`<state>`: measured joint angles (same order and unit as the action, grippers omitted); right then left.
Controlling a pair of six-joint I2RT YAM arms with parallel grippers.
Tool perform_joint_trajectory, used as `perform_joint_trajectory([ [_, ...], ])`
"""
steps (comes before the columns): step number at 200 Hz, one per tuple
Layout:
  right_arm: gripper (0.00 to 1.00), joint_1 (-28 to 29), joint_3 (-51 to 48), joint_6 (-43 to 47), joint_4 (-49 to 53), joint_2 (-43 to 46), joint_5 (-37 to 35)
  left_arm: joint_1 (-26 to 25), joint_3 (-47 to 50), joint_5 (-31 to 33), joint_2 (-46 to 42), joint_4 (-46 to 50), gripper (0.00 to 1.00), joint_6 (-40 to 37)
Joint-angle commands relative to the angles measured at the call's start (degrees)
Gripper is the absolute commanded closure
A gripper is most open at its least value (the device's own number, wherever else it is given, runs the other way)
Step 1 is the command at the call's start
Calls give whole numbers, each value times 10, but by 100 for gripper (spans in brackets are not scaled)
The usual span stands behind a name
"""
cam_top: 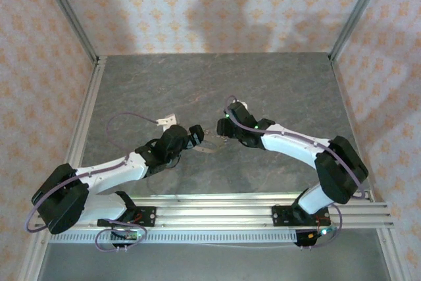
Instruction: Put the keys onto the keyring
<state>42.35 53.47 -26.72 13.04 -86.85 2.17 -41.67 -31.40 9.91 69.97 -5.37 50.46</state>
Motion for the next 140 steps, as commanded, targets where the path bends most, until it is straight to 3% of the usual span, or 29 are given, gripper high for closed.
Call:
perform_joint_trajectory([
  [1, 41, 2, -27, 39, 52, 5, -42, -8, 2, 18, -9, 20, 0, -13],
  [76, 41, 2, -52, 23, 6, -20, -6, -8, -21, -24, 52, 15, 0, 4],
  [140, 41, 2, -44, 39, -16, -40, 31, -9, -7, -43, 97, -42, 0, 38],
])
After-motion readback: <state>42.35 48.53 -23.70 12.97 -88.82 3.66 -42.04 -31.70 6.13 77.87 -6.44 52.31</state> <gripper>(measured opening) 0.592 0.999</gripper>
